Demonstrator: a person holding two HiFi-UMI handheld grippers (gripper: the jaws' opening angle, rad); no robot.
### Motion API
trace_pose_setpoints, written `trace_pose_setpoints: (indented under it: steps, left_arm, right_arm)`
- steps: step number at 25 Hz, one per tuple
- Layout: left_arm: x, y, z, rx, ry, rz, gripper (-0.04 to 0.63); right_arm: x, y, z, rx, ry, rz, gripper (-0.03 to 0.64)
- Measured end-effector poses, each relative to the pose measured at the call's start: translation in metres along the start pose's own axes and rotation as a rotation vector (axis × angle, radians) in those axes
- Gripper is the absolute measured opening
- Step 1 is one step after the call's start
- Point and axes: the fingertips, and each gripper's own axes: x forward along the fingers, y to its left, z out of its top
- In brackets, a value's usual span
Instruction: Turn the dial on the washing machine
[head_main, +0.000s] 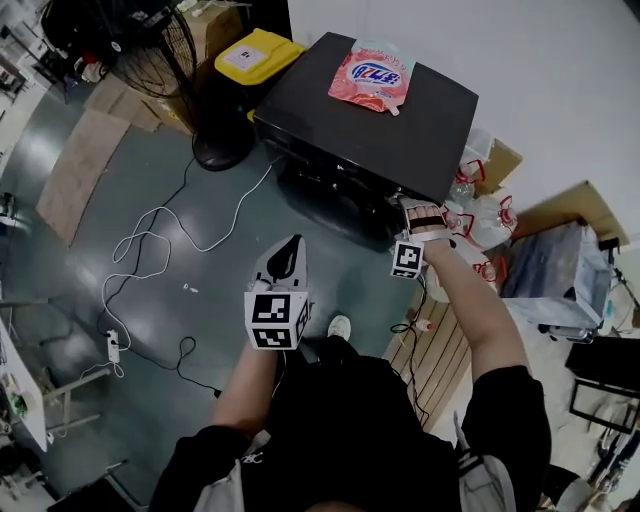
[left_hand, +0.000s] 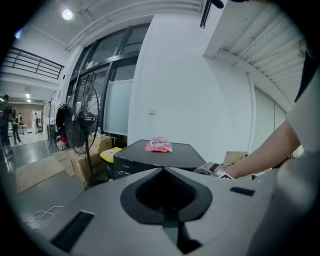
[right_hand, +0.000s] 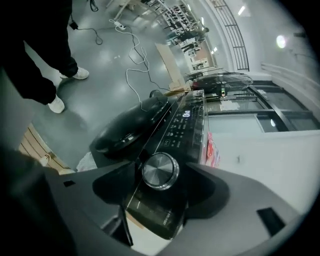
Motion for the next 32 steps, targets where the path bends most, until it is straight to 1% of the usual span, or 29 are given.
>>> trace_pose_setpoints:
  steps: [2,5,6,7,8,9,10,14,18,20,21,27,32]
  left_arm:
    - [0.000,0.005,-0.003,-0.005,0.003,0.014,0.012]
    - [-0.001,0.007,-0.007,-0.010,0.013,0.027,0.012]
    - [-0.001,0.007,-0.009,-0.011,0.017,0.028,0.012]
    - [-0.001,0.008,-0.011,-0.012,0.022,0.029,0.012]
    - [-0.001,0.009,-0.013,-0.013,0.025,0.031,0.012]
    - [-0.001,0.010,-0.014,-0.015,0.028,0.034,0.012]
    - [0.000,0.012,-0.015,-0.015,0.031,0.036,0.012]
    - [0.003,0.015,-0.013,-0.012,0.031,0.034,0.012]
    - [0.008,0.015,-0.009,-0.003,0.029,0.027,0.012]
    - [0.010,0.015,-0.010,0.000,0.033,0.024,0.012]
    - [0.011,0.014,-0.010,0.001,0.035,0.022,0.012]
    - [0.015,0.014,-0.015,0.014,0.061,0.018,0.012]
    - [0.014,0.019,-0.017,0.024,0.073,0.022,0.012]
  right_arm:
    - [0.009,-0.002,-0.001,-0.048,0.013,-0.022,0.311]
    - [0.018,-0.001,-0.004,-0.158,0.030,-0.059,0.310]
    - [0.019,-0.001,-0.004,-0.176,0.020,-0.071,0.310]
    - [0.018,-0.002,0.001,-0.156,-0.013,-0.079,0.308]
    - [0.015,-0.003,0.008,-0.103,-0.062,-0.074,0.301]
    - [0.012,-0.002,0.015,-0.055,-0.103,-0.060,0.287]
    - [0.011,-0.001,0.018,-0.031,-0.125,-0.049,0.276]
    - [0.011,0.004,0.016,-0.056,-0.129,-0.037,0.275]
    - [0.011,0.008,0.010,-0.064,-0.102,-0.030,0.275]
    - [0.012,0.004,0.004,-0.084,-0.059,-0.073,0.275]
    - [0.013,0.002,0.002,-0.078,-0.046,-0.092,0.275]
    - [0.016,-0.001,-0.006,0.023,0.012,-0.183,0.273]
    - [0.016,-0.007,-0.009,0.163,0.091,-0.262,0.273]
